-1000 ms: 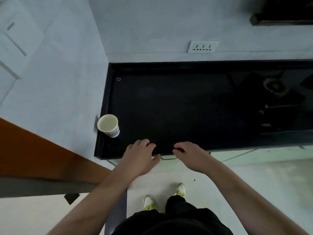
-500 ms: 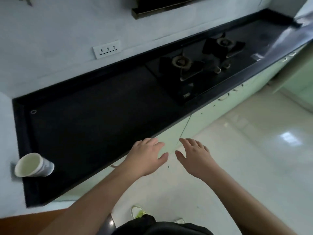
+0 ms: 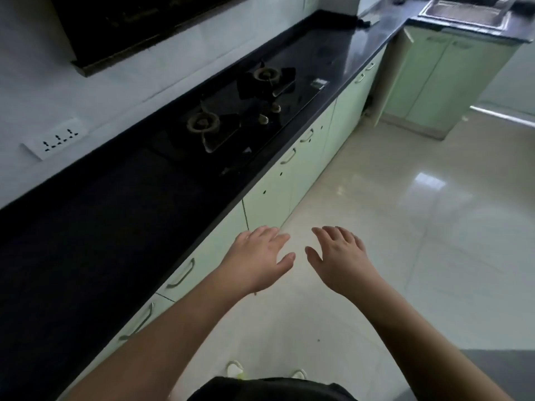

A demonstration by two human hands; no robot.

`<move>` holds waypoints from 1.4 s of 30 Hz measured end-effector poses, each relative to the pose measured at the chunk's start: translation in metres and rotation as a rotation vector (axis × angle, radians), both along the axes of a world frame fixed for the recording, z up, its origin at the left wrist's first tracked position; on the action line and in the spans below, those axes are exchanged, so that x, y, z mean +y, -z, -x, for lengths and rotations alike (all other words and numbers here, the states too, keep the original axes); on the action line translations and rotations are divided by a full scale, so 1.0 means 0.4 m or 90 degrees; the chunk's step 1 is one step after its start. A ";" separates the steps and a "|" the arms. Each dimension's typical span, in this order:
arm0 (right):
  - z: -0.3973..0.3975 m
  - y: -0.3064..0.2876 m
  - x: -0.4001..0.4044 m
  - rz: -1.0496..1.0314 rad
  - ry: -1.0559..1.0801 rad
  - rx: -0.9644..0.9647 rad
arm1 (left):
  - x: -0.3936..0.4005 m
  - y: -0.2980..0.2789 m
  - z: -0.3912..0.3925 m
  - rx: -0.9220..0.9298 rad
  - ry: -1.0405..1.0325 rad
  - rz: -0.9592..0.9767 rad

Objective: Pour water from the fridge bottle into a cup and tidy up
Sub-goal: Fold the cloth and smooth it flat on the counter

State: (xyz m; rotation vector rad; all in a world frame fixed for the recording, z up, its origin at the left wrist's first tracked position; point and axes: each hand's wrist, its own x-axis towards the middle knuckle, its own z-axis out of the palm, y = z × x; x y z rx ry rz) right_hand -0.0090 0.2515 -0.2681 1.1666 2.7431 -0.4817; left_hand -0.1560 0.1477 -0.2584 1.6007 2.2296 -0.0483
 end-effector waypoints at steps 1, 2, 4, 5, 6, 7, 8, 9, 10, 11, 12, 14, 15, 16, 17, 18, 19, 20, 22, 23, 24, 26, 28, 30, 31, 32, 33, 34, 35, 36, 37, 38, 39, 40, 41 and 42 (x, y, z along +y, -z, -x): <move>-0.014 -0.005 0.011 -0.004 0.017 0.005 | 0.019 -0.006 -0.009 0.006 0.007 -0.006; -0.026 -0.010 0.021 -0.007 0.032 0.006 | 0.036 -0.012 -0.018 0.016 0.012 -0.015; -0.045 -0.018 0.041 -0.015 0.059 0.005 | 0.071 -0.024 -0.030 0.045 0.026 -0.044; -0.053 -0.022 0.051 -0.017 0.071 0.006 | 0.091 -0.030 -0.033 0.055 0.039 -0.056; -0.058 -0.026 0.062 -0.013 0.086 0.012 | 0.113 -0.034 -0.033 0.056 0.055 -0.064; -0.060 -0.030 0.072 -0.007 0.104 0.023 | 0.137 -0.037 -0.030 0.053 0.070 -0.068; -0.059 -0.034 0.082 -0.004 0.124 0.035 | 0.161 -0.038 -0.025 0.052 0.084 -0.069; -0.058 -0.038 0.093 -0.006 0.143 0.042 | 0.186 -0.038 -0.018 0.053 0.095 -0.068; -0.055 -0.042 0.101 -0.008 0.158 0.043 | 0.207 -0.038 -0.011 0.055 0.101 -0.068; -0.052 -0.046 0.112 -0.011 0.174 0.039 | 0.230 -0.040 -0.004 0.058 0.111 -0.070; -0.050 -0.050 0.123 -0.015 0.188 0.031 | 0.253 -0.045 0.001 0.061 0.125 -0.079; -0.046 -0.060 0.152 -0.027 0.210 0.014 | 0.299 -0.063 0.010 0.068 0.157 -0.111; -0.044 -0.067 0.169 -0.033 0.220 0.007 | 0.324 -0.075 0.016 0.067 0.174 -0.127; -0.043 -0.075 0.187 -0.040 0.231 0.002 | 0.350 -0.084 0.024 0.065 0.190 -0.137; -0.044 -0.084 0.204 -0.046 0.246 0.000 | 0.376 -0.092 0.031 0.061 0.204 -0.139; -0.044 -0.092 0.219 -0.051 0.263 -0.001 | 0.398 -0.096 0.037 0.054 0.216 -0.132; -0.046 -0.100 0.231 -0.054 0.281 -0.001 | 0.420 -0.098 0.042 0.047 0.226 -0.121; -0.051 -0.107 0.242 -0.058 0.296 -0.003 | 0.439 -0.100 0.044 0.042 0.236 -0.112; -0.066 -0.117 0.264 -0.065 0.323 -0.011 | 0.481 -0.104 0.037 0.038 0.259 -0.108; -0.076 -0.121 0.277 -0.065 0.336 -0.015 | 0.505 -0.108 0.028 0.037 0.273 -0.112; -0.088 -0.125 0.292 -0.063 0.347 -0.018 | 0.529 -0.113 0.016 0.036 0.287 -0.117; -0.118 -0.131 0.330 -0.064 0.368 -0.023 | 0.584 -0.123 -0.012 0.038 0.308 -0.129; -0.152 -0.135 0.376 -0.062 0.381 -0.035 | 0.646 -0.129 -0.043 0.038 0.328 -0.128; -0.188 -0.138 0.428 -0.055 0.386 -0.046 | 0.716 -0.137 -0.073 0.044 0.344 -0.121; -0.207 -0.140 0.457 -0.059 0.388 -0.049 | 0.756 -0.144 -0.088 0.053 0.347 -0.117; -0.227 -0.143 0.489 -0.065 0.389 -0.049 | 0.798 -0.154 -0.102 0.062 0.349 -0.115; -0.247 -0.148 0.522 -0.070 0.388 -0.045 | 0.838 -0.166 -0.117 0.066 0.349 -0.112; -0.265 -0.155 0.554 -0.074 0.387 -0.039 | 0.875 -0.178 -0.133 0.069 0.349 -0.111; -0.282 -0.164 0.587 -0.080 0.388 -0.032 | 0.908 -0.190 -0.150 0.076 0.351 -0.118; -0.298 -0.174 0.621 -0.087 0.388 -0.025 | 0.940 -0.200 -0.168 0.084 0.354 -0.125; -0.313 -0.185 0.654 -0.093 0.386 -0.018 | 0.970 -0.210 -0.186 0.090 0.355 -0.129; -0.329 -0.196 0.686 -0.095 0.384 -0.009 | 0.999 -0.219 -0.203 0.098 0.353 -0.131; -0.343 -0.208 0.718 -0.098 0.382 0.000 | 1.027 -0.227 -0.219 0.108 0.351 -0.135; -0.356 -0.219 0.749 -0.103 0.380 0.007 | 1.054 -0.235 -0.231 0.119 0.345 -0.142; -0.367 -0.230 0.779 -0.110 0.375 0.010 | 1.079 -0.243 -0.240 0.126 0.337 -0.151; -0.377 -0.241 0.807 -0.118 0.368 0.012 | 1.103 -0.251 -0.247 0.129 0.330 -0.159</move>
